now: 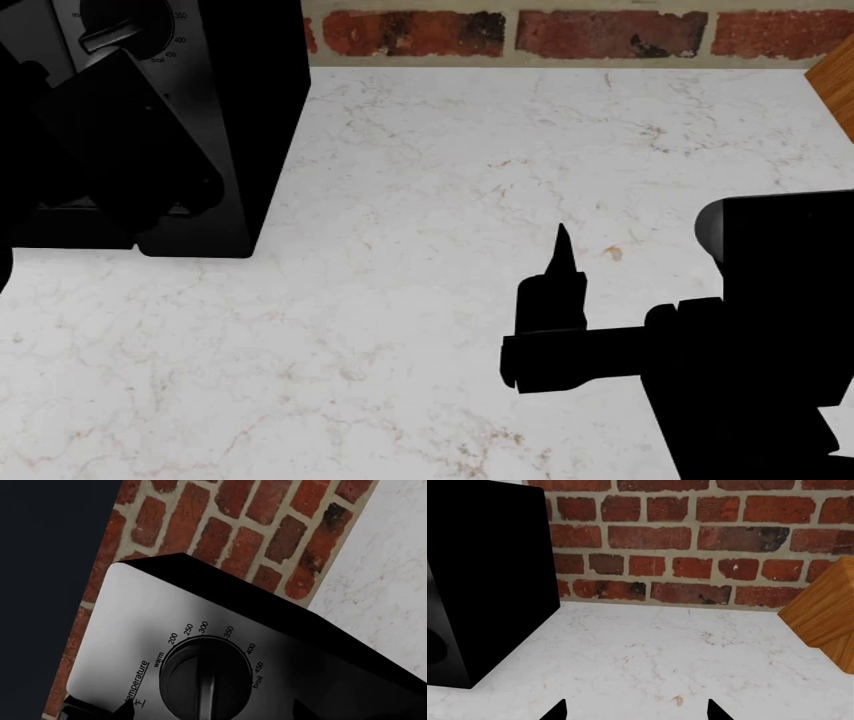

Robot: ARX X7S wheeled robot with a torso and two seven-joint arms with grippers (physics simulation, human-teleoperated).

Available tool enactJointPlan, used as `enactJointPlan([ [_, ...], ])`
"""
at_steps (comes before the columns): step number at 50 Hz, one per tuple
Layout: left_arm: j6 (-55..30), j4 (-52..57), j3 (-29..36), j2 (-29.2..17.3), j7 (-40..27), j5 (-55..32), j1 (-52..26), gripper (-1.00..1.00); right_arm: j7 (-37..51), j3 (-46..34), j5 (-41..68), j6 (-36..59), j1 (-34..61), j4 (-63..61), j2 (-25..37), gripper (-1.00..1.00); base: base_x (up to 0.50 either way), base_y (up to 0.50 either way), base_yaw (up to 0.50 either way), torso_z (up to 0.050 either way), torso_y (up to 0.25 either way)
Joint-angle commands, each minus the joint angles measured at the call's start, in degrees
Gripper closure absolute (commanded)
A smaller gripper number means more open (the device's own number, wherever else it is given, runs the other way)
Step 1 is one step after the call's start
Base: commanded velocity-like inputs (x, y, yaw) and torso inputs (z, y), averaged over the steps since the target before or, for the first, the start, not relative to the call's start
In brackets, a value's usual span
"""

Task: Decrease the toaster oven temperature.

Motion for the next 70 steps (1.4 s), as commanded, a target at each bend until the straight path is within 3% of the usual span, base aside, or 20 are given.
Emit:
enactJointPlan([
  [1, 0.1, -2.2, -1.6, 1.6, 0.4, 0.9, -0.4, -1.0, -1.8, 0.8, -1.6, -1.1, -0.5, 0.8, -0.8, -1.0, 0.0, 0.0, 0.0, 0.0, 0.0],
  [21, 0.8, -3.2, -1.8, 2.0, 0.6, 0.9, -0.6, -1.0, -2.8, 0.5, -2.3, -2.5, -1.3, 1.2, -0.1, -1.0, 0.0, 0.0, 0.0, 0.0, 0.0],
  [22, 0.8, -3.3, -1.9, 2.1, 0.6, 0.8, -0.7, 1.0, -2.8, 0.5, -2.3, -2.5, -1.3, 1.2, -0.1, -1.0, 0.0, 0.0, 0.0, 0.0, 0.0],
  [36, -0.7, -3.3, -3.1, 2.8, -0.5, 0.7, -0.7, 1.0, -2.8, 0.2, -2.6, -3.3, -1.7, 1.9, 0.1, -1.0, 0.01, 0.0, 0.0, 0.0, 0.0],
  [54, -6.1, -5.9, -12.7, 6.3, -3.9, -4.1, 1.6, 1.0, -3.6, -0.5, -3.4, -4.6, -2.3, 2.5, 0.4, -1.0, 0.01, 0.0, -0.01, 0.0, 0.0],
  [70, -5.9, -8.4, -18.1, 7.7, -6.5, -5.9, 3.5, 1.0, -3.4, -0.7, -3.1, -5.3, -2.9, 2.5, 0.6, -1.0, 0.01, 0.0, -0.01, 0.0, 0.0],
])
